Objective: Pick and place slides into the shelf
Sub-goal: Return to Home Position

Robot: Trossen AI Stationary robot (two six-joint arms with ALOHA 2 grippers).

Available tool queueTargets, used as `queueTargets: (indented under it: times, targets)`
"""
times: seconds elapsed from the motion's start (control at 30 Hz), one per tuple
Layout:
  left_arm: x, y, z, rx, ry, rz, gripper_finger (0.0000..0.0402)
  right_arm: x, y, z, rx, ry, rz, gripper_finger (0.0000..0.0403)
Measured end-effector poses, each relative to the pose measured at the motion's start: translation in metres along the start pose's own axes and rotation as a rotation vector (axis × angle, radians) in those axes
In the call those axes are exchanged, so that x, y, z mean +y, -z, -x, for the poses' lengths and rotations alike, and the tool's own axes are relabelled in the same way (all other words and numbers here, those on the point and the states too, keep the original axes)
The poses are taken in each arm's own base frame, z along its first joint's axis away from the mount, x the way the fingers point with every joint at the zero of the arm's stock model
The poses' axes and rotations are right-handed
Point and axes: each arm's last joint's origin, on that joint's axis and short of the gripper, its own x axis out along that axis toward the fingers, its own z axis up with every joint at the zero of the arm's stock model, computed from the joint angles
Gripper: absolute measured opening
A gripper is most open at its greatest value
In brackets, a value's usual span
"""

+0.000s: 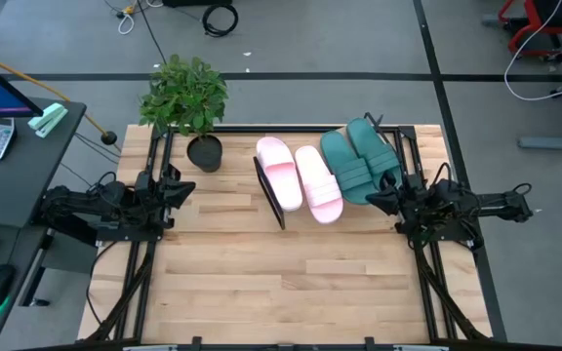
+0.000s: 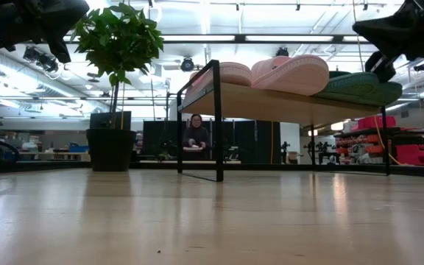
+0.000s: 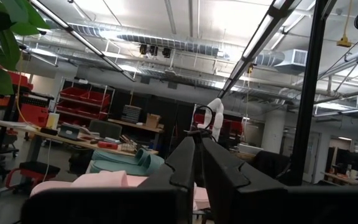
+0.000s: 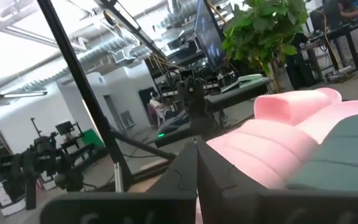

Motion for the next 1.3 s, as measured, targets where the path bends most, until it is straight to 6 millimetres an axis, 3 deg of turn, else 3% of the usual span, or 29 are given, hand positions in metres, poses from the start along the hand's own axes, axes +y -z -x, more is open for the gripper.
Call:
queueTargets:
  times: [0.3,0.57,0.93,1.3]
  targets:
    - [0.0,0.0,0.0,0.001,0.0,0.0,0.0024,-0.002,0.006,0.0,0.084,-0.003,0.072,0.0]
    - [0.0,0.0,0.0,0.0,0.0,0.0,0.0019,-0.004,0.012,0.001,0.152,0.005,0.309,0.0]
    - [0.0,0.0,0.0,0.001,0.0,-0.001,0.0036,-0.008,0.018,0.002,0.224,0.031,0.354,0.0002]
    - [0.0,0.0,0.0,0.001,0.0,0.0,0.0021,-0.008,0.018,0.002,0.224,0.027,0.354,0.0016]
